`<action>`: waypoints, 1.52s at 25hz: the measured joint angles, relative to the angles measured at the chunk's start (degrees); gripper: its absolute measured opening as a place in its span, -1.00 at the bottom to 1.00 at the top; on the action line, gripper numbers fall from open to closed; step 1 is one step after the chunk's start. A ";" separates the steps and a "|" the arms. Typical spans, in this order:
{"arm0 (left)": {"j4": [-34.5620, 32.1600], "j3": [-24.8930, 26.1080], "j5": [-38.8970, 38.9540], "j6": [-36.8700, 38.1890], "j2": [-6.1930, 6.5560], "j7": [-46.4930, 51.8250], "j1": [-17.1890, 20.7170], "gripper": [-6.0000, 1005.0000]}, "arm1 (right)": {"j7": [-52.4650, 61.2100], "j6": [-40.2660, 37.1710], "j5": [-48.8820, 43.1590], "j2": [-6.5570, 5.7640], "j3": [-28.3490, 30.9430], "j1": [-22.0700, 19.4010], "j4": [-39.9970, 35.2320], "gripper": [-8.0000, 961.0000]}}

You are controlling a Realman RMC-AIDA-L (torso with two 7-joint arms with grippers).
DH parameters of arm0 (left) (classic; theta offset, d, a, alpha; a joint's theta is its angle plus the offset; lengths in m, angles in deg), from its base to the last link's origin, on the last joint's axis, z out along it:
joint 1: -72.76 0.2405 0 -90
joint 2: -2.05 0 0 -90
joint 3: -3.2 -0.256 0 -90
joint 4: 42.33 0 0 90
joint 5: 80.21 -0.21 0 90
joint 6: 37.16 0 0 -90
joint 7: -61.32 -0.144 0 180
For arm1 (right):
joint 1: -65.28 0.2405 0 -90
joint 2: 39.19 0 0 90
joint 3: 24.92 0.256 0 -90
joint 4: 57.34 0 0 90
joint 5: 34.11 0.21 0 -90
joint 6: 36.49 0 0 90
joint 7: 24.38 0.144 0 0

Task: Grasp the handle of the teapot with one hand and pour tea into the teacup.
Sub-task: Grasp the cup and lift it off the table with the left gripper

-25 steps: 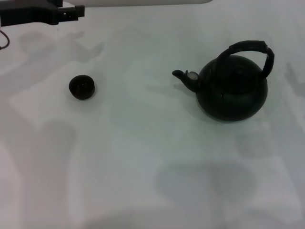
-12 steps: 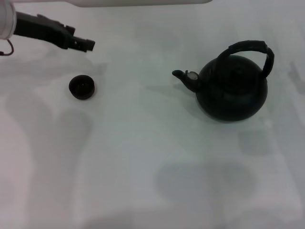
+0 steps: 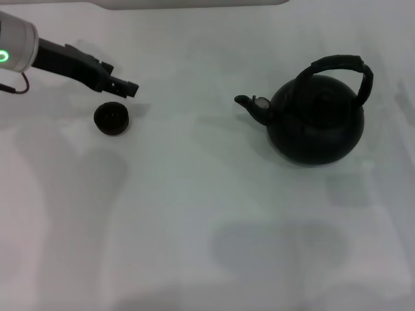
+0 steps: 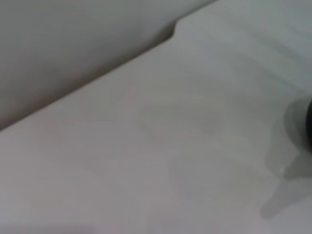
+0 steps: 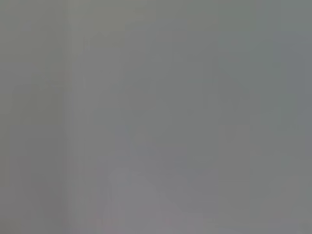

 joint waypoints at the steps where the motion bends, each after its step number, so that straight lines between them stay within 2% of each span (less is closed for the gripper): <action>1: -0.21 0.00 -0.38 -0.23 0.00 0.13 0.01 0.57 | 0.00 0.00 0.00 0.00 0.01 0.00 0.00 0.82; 23: -5.88 0.00 -6.04 -6.85 -0.18 1.95 0.50 0.56 | 0.00 0.51 0.00 0.08 0.18 0.02 0.08 0.82; 38: -6.26 0.00 -6.99 -7.46 -0.14 2.20 0.52 0.56 | 0.00 0.51 0.01 0.09 0.18 0.11 0.08 0.82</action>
